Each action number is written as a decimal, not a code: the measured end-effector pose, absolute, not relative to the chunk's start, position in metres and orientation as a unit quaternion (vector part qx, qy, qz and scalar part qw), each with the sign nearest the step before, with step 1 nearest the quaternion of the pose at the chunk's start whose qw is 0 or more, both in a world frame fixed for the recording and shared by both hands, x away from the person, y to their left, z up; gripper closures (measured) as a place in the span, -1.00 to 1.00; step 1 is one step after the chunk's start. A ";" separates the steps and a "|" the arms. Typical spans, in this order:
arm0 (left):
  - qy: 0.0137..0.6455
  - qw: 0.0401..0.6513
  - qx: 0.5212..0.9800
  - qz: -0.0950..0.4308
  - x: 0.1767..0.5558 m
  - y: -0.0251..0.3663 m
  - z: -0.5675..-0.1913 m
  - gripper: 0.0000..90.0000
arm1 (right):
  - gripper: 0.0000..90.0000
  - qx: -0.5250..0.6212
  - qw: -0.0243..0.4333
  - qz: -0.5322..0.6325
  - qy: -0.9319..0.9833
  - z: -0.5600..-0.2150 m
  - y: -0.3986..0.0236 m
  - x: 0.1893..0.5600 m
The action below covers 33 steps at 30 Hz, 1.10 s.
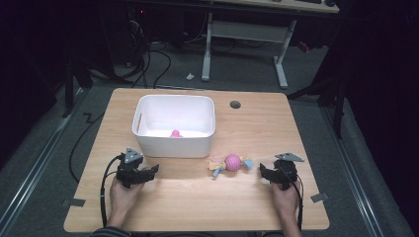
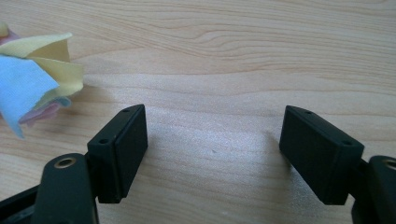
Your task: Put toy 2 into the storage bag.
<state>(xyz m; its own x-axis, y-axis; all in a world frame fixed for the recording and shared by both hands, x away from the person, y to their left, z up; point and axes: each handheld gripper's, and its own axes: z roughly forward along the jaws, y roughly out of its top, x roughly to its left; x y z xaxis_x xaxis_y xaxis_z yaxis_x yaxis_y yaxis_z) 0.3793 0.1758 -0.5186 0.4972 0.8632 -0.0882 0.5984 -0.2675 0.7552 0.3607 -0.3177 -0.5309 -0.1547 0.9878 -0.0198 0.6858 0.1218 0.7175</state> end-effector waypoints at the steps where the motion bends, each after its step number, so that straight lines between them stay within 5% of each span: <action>1: 0.471 0.379 0.777 0.174 0.380 0.176 -0.519 -0.34 | -0.48 0.596 0.260 0.290 0.702 -0.531 -0.318 0.361; 23: 0.484 0.349 0.780 0.188 0.386 0.178 -0.531 -0.38 | -0.61 0.581 0.249 0.291 0.718 -0.531 -0.320 0.358; 33: 0.478 0.348 0.779 0.206 0.381 0.178 -0.536 -0.41 | -0.41 0.576 0.247 0.298 0.720 -0.527 -0.322 0.353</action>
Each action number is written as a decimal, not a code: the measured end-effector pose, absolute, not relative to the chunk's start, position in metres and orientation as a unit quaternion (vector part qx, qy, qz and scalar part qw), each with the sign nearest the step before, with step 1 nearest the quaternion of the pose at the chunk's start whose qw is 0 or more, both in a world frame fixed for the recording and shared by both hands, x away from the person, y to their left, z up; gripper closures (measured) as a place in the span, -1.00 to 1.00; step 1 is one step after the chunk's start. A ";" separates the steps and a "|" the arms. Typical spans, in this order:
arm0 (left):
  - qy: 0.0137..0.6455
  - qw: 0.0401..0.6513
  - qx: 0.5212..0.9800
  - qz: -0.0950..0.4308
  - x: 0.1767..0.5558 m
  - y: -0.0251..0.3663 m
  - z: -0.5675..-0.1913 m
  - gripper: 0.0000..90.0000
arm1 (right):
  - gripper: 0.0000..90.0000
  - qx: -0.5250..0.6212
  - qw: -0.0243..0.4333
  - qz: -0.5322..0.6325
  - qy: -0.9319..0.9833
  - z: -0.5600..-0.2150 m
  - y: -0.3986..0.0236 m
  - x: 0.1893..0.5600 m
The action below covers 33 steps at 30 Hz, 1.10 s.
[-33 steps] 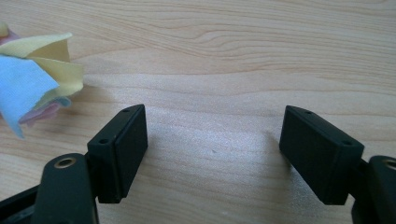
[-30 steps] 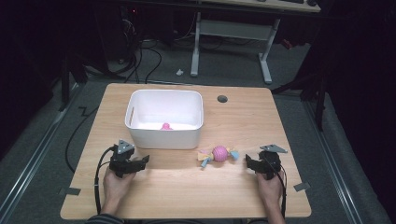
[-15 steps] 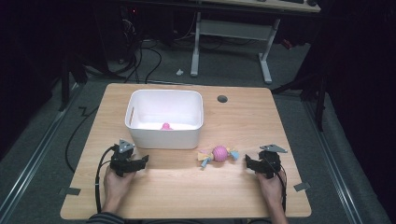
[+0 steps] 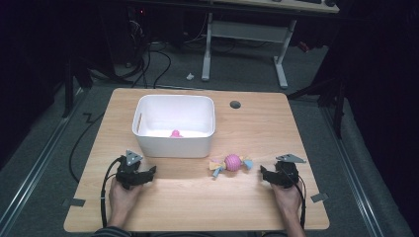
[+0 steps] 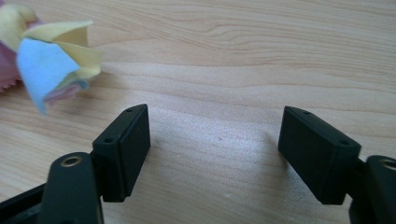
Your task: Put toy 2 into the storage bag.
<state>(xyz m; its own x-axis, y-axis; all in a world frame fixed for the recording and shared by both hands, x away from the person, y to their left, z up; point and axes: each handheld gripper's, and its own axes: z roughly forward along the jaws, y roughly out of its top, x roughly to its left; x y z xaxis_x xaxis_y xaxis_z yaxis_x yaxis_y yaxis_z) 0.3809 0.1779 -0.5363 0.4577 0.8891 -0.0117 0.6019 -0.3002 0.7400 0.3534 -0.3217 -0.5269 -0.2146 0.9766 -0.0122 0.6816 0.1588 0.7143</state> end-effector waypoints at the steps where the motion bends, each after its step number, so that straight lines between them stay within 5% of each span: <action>1: 0.479 0.348 0.779 0.206 0.381 0.178 -0.536 -0.42 | -0.39 0.575 0.247 0.301 0.719 -0.525 -0.322 0.352; 33: 0.478 0.346 0.782 0.201 0.381 0.178 -0.537 -0.58 | -0.33 0.465 0.218 0.359 0.779 -0.469 -0.271 0.328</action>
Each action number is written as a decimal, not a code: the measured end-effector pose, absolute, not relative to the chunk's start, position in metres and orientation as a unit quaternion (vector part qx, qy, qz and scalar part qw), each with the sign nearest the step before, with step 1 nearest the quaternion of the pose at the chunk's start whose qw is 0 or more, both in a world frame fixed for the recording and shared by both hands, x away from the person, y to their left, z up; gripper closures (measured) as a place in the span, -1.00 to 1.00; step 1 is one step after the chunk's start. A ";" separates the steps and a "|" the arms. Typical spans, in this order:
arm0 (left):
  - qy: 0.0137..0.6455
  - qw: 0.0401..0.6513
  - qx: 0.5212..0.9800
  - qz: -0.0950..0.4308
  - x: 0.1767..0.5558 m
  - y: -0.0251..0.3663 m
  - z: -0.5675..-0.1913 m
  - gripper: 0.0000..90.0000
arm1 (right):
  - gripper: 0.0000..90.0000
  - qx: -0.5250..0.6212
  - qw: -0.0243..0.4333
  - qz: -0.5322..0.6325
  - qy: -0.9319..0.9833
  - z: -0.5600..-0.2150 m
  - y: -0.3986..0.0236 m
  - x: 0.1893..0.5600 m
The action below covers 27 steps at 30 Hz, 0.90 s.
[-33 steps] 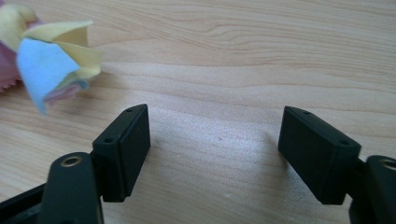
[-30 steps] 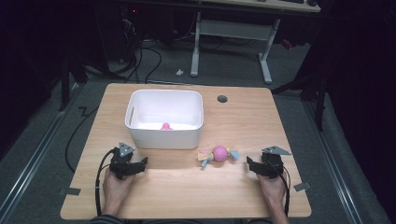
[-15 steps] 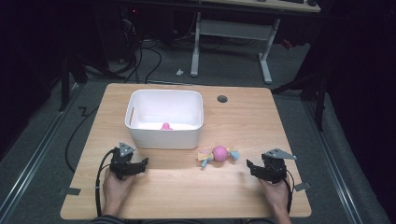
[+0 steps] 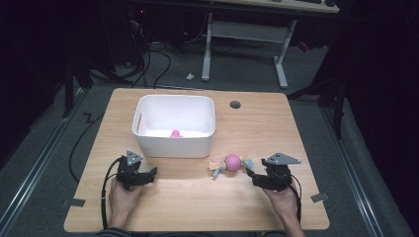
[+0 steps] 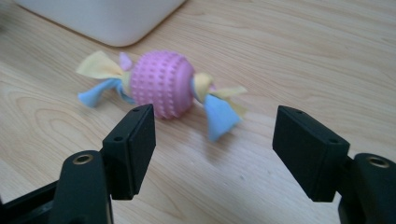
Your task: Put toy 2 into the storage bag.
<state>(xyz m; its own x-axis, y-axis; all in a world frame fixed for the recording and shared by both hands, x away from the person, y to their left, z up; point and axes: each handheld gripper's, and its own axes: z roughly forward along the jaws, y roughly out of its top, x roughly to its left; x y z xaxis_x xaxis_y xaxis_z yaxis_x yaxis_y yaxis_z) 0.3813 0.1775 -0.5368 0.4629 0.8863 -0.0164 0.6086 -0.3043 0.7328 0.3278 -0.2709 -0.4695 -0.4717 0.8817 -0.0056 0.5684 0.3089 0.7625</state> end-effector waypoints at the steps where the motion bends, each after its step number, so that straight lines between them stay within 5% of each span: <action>1: 0.478 0.346 0.782 0.201 0.381 0.177 -0.537 -0.58 | -0.33 0.463 0.217 0.359 0.781 -0.468 -0.268 0.329; 27: 0.471 0.343 0.788 0.197 0.381 0.176 -0.537 -0.67 | -0.43 0.414 0.194 0.307 0.835 -0.472 -0.214 0.376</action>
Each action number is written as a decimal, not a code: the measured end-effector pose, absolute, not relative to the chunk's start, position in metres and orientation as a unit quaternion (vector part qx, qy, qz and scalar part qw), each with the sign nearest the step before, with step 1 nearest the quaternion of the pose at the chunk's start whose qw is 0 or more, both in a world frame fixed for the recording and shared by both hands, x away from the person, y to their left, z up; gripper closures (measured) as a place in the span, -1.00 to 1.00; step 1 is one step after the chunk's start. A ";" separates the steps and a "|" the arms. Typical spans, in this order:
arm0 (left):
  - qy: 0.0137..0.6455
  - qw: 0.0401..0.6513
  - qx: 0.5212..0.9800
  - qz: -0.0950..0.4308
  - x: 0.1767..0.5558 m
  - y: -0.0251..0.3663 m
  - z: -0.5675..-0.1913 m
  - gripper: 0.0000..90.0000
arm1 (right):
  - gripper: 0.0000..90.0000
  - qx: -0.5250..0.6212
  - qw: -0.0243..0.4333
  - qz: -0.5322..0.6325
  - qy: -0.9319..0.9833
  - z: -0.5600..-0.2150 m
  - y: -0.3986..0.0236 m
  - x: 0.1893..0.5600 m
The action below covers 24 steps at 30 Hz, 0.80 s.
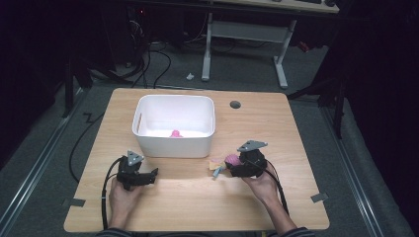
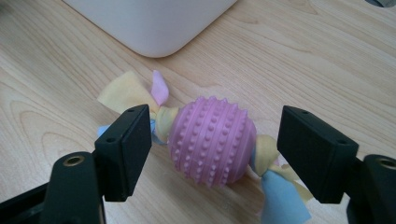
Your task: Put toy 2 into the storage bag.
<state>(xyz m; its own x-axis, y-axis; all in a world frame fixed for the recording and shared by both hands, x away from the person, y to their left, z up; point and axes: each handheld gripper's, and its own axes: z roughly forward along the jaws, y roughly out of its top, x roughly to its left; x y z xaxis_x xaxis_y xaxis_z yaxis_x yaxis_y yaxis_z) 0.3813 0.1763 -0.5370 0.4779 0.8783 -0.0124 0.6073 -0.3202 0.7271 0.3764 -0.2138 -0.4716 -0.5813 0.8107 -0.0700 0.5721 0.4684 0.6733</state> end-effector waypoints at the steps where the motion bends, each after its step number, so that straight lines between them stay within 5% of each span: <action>1: 0.471 0.343 0.788 0.197 0.381 0.176 -0.537 -0.67 | -0.44 0.414 0.193 0.306 0.835 -0.472 -0.213 0.377; 24: 0.470 0.344 0.789 0.197 0.381 0.176 -0.537 -0.68 | -0.47 0.391 0.191 0.281 0.855 -0.487 -0.204 0.392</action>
<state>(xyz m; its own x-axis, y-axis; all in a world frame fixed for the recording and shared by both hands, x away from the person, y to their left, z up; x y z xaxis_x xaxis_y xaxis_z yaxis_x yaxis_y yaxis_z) 0.3813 0.1762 -0.5370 0.4814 0.8764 -0.0126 0.6063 -0.3226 0.7268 0.3924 -0.2040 -0.4866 -0.6214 0.7763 -0.1062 0.5619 0.5360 0.6300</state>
